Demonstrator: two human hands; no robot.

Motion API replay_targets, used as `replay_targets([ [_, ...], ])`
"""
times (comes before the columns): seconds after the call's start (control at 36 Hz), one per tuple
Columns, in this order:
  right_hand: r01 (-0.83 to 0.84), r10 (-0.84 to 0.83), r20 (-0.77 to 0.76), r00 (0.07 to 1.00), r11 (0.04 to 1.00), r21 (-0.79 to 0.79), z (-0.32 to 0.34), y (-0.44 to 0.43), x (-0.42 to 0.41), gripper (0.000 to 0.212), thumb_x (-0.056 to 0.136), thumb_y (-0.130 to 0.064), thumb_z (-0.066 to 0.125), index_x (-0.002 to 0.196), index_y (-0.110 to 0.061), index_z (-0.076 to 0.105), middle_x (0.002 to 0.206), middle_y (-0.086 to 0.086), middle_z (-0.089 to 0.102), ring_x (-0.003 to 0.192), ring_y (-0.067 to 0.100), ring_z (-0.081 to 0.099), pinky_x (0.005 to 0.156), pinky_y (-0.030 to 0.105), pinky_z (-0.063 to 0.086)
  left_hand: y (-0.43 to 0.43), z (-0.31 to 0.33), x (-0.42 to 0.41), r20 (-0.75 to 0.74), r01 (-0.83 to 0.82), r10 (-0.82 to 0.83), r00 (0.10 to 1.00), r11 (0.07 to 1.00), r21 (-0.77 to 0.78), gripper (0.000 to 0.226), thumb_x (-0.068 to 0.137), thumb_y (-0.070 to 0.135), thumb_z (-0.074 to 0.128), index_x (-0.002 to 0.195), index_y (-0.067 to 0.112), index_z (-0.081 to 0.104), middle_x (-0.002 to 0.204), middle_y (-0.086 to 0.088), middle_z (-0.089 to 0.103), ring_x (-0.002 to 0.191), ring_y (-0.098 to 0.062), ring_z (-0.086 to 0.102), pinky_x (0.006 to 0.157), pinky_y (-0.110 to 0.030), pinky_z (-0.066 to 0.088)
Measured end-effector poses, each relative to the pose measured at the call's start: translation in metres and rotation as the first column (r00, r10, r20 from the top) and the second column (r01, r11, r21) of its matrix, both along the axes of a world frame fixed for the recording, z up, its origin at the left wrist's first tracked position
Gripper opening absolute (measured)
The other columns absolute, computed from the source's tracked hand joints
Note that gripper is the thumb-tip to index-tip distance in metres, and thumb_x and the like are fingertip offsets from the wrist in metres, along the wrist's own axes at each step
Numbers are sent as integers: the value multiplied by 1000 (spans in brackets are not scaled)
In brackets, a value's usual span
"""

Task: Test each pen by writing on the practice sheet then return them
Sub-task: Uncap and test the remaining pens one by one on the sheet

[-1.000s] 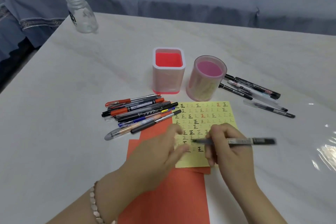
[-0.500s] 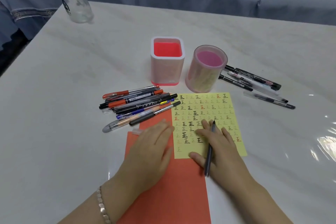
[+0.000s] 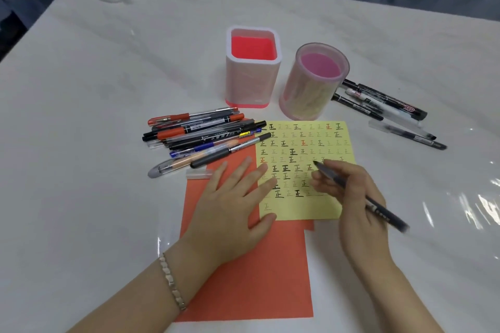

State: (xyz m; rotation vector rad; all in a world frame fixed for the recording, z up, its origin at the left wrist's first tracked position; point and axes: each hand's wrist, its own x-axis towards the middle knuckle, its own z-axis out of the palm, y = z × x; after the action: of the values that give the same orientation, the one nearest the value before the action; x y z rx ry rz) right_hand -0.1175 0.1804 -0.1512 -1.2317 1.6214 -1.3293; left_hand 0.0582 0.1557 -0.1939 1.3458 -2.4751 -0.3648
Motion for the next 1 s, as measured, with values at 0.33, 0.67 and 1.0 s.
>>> replay_targets([
  [0.33, 251, -253, 18, 967, 965, 72, -27, -7, 34, 46, 74, -24, 69, 43, -13, 37, 41, 14, 42, 45, 17, 41, 54, 26, 38, 1, -2, 2, -40, -14, 15, 999, 999, 39, 55, 81, 53, 42, 129, 29, 54, 141, 6, 45, 137, -17, 31, 111, -45, 14],
  [0.67, 245, -244, -120, 962, 969, -1, -39, -8, 37, 34, 69, -17, 57, 46, -1, 38, 44, 13, 42, 45, 8, 38, 53, 14, 35, 1, -2, 1, -82, -30, 34, 996, 998, 47, 56, 78, 52, 45, 128, 28, 56, 141, 6, 46, 137, -16, 31, 111, -47, 16],
  [1.0, 211, -214, -153, 965, 977, -38, -41, -9, 37, 35, 70, -16, 58, 43, -9, 36, 45, 9, 44, 46, 9, 40, 53, 14, 34, 1, -2, 2, -98, -33, 38, 994, 998, 45, 56, 78, 52, 45, 127, 28, 56, 141, 6, 46, 138, -16, 30, 111, -46, 15],
])
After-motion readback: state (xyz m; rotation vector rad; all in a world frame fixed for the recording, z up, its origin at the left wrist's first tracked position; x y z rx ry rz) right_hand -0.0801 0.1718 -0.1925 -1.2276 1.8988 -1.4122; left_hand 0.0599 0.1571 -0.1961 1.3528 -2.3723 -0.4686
